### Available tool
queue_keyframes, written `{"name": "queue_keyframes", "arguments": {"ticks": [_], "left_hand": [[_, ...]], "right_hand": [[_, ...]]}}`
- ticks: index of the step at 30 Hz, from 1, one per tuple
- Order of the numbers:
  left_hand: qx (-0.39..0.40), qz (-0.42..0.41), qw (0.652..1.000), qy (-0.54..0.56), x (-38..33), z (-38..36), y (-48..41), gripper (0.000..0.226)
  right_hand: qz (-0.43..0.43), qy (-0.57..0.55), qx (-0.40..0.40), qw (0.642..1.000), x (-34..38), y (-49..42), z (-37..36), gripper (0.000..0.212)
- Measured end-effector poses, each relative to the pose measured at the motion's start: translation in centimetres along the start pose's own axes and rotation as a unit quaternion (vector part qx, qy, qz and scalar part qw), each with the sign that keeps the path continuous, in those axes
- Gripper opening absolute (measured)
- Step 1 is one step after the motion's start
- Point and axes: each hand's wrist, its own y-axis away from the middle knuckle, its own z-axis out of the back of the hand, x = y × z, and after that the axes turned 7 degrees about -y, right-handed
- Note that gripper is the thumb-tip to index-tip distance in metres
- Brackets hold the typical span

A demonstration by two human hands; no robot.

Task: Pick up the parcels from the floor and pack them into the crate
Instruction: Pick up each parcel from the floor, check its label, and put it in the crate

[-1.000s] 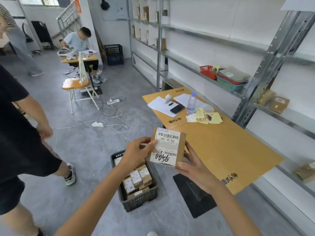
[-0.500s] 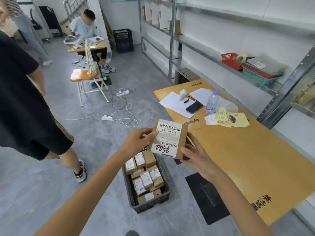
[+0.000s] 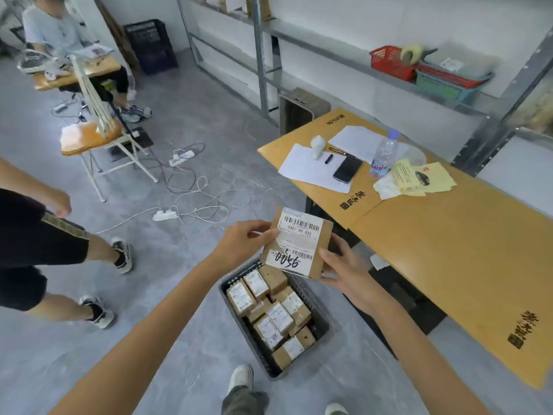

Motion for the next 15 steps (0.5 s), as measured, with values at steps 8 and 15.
{"name": "queue_keyframes", "arguments": {"ticks": [8,15], "left_hand": [[0.1,-0.009,0.995,-0.029,5.4,3.1,-4.6,0.023],[0.131,0.025,0.99,-0.036,9.0,0.9,-7.9,0.017]], "right_hand": [[-0.031,-0.069,-0.107,0.991,-5.0,-2.9,-5.1,0.058],[-0.074,-0.077,-0.16,0.981,-8.6,-5.9,-3.9,0.065]]}}
